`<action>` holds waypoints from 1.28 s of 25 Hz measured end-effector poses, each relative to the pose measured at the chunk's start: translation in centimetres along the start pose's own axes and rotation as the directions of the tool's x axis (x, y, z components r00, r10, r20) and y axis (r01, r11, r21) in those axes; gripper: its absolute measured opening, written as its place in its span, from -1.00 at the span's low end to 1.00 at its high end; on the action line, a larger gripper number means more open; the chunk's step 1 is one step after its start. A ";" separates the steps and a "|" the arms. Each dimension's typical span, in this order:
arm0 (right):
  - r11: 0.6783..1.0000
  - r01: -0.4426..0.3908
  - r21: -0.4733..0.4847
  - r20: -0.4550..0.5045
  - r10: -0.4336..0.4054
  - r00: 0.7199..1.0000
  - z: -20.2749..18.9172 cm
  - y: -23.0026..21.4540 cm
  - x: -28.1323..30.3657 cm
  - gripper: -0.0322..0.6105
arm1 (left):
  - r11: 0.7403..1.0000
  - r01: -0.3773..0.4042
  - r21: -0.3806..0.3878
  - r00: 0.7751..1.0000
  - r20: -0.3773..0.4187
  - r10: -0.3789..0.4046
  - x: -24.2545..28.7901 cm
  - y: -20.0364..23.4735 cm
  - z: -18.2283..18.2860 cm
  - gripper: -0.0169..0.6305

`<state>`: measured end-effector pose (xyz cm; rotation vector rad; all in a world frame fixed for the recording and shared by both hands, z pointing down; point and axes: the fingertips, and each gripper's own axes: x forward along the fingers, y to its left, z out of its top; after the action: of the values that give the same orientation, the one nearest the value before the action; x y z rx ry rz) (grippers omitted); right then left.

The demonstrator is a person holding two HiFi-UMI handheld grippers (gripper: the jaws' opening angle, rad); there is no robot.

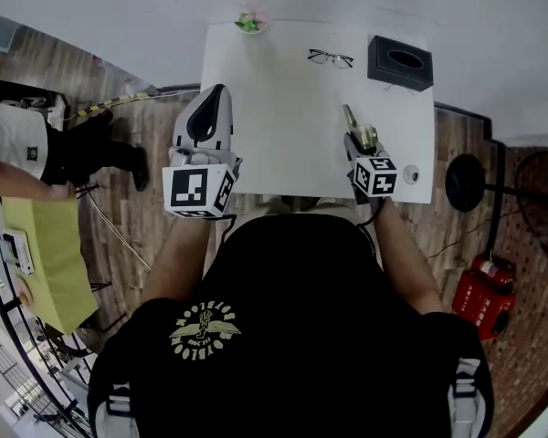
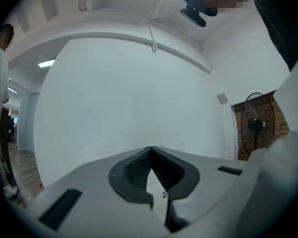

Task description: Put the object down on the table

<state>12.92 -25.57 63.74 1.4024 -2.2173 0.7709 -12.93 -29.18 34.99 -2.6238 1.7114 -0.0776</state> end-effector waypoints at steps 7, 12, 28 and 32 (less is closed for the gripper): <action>0.999 0.032 0.036 -0.068 -0.029 0.997 -2.6 -1.6 1.7 -0.70 | 1.000 0.017 -0.022 1.000 0.011 -0.017 -0.1 -0.3 0.3 -0.93; 0.998 0.046 0.044 -0.104 -0.041 0.994 -4.1 -2.7 2.9 -0.70 | 0.999 0.039 -0.023 0.999 0.009 -0.038 0.3 -0.9 0.3 -0.93; 0.993 0.090 0.078 -0.190 -0.073 0.979 -6.4 -5.0 5.2 -0.70 | 0.996 0.088 0.004 0.996 0.002 -0.088 2.2 -1.8 0.3 -0.93; 0.990 0.098 0.103 -0.210 -0.075 0.975 -7.2 -5.5 5.6 -0.70 | 0.996 0.090 0.003 0.996 -0.002 -0.090 2.6 -1.7 0.1 -0.93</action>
<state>15.86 -26.71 73.87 1.3924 -1.9696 0.9766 -10.27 -30.88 35.01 -2.6991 1.5911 -0.0823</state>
